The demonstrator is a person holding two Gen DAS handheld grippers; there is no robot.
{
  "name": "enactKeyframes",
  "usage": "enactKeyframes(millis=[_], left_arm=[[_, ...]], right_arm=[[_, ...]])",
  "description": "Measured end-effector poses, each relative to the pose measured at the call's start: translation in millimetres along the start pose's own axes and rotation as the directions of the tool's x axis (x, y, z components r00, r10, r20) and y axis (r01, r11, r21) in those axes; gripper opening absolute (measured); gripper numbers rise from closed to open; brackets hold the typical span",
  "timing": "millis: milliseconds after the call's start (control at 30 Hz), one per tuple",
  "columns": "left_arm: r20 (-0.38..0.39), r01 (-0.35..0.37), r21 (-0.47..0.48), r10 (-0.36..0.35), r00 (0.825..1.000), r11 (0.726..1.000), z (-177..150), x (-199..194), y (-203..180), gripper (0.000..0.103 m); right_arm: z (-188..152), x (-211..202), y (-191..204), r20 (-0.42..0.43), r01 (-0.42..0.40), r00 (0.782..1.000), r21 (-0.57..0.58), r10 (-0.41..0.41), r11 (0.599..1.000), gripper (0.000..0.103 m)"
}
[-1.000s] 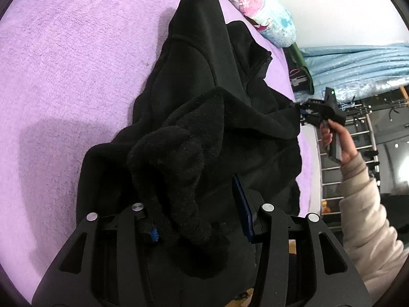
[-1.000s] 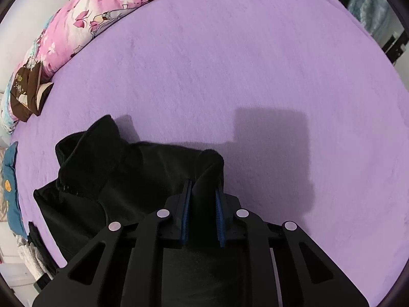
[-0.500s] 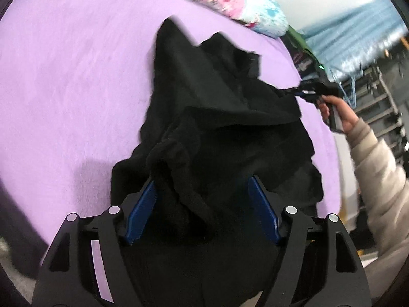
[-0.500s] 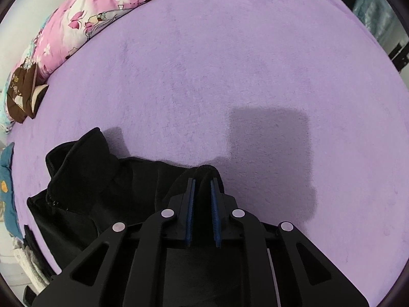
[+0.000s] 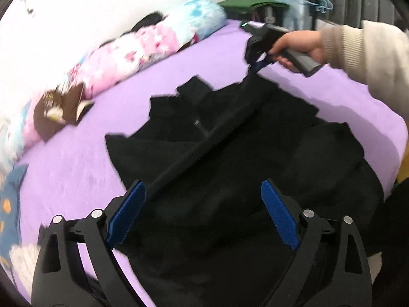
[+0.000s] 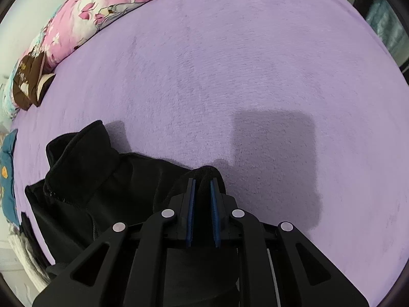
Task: Fold large clothes
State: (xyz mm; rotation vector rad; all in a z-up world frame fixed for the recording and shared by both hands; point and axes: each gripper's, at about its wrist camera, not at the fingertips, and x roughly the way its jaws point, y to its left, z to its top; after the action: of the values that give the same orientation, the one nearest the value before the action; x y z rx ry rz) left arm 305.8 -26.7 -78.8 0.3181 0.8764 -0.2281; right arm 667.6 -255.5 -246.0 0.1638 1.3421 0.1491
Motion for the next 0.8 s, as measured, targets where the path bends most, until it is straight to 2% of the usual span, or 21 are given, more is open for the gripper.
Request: enactKeyframes(millis=[67, 167, 200, 333, 400, 500, 567, 633, 700, 733, 767, 800], left_arm=[[0.021, -0.009, 0.107, 0.007, 1.000, 0.994, 6.3, 9.2, -25.9, 0.089], [0.075, -0.048, 0.313, 0.025, 0.997, 0.948, 18.5, 30.7, -81.3, 0.089], [0.119, -0.089, 0.425, 0.042, 0.992, 0.901, 22.0, 41.0, -110.2, 0.089], [0.244, -0.181, 0.639, 0.026, 0.969, 0.748, 27.1, 75.2, -175.0, 0.090], [0.287, -0.221, 0.687, 0.020, 0.958, 0.692, 30.6, 95.8, -196.1, 0.090], [0.319, -0.261, 0.713, 0.030, 0.947, 0.650, 35.8, 118.6, -213.9, 0.090], [0.306, -0.257, 0.715, 0.040, 0.951, 0.650, 40.7, 129.9, -217.1, 0.088], [0.276, -0.244, 0.694, 0.062, 0.959, 0.678, 50.9, 146.0, -217.5, 0.085], [0.213, -0.211, 0.679, 0.086, 0.973, 0.704, 60.6, 162.4, -215.4, 0.074], [0.185, -0.188, 0.670, 0.084, 0.979, 0.718, 63.7, 168.0, -215.1, 0.054], [0.156, -0.167, 0.663, 0.084, 0.984, 0.730, 67.6, 174.7, -213.1, 0.029], [0.128, -0.150, 0.658, 0.086, 0.988, 0.738, 69.3, 181.7, -212.4, 0.022]], right_arm=[[-0.4, 1.6, -0.5, 0.000, -0.001, 1.000, -0.002, 0.001, 1.000, 0.012], [-0.4, 2.5, -1.1, -0.001, -0.008, 1.000, -0.002, 0.008, 1.000, 0.012], [-0.5, 2.4, -1.8, -0.001, -0.011, 1.000, 0.000, 0.011, 1.000, 0.012], [0.7, 2.9, -1.5, -0.006, -0.008, 1.000, -0.013, 0.007, 1.000, 0.012], [0.8, 3.2, 3.9, -0.008, 0.027, 1.000, -0.057, -0.027, 0.998, 0.012], [2.4, 1.6, 10.0, -0.007, 0.043, 0.999, -0.097, -0.044, 0.994, 0.012], [3.7, 2.1, 9.7, -0.012, 0.037, 0.999, -0.098, -0.038, 0.995, 0.012], [4.9, 3.8, 9.2, -0.019, 0.035, 0.999, -0.097, -0.037, 0.995, 0.012], [6.1, 4.3, 10.1, -0.022, 0.035, 0.999, -0.104, -0.038, 0.994, 0.012], [6.4, 4.5, 10.7, -0.022, 0.035, 0.999, -0.106, -0.038, 0.994, 0.011], [6.8, 4.4, 11.6, -0.021, 0.038, 0.999, -0.115, -0.040, 0.993, 0.011], [5.1, 4.5, 10.7, -0.021, 0.039, 0.999, -0.119, -0.041, 0.992, 0.011]])
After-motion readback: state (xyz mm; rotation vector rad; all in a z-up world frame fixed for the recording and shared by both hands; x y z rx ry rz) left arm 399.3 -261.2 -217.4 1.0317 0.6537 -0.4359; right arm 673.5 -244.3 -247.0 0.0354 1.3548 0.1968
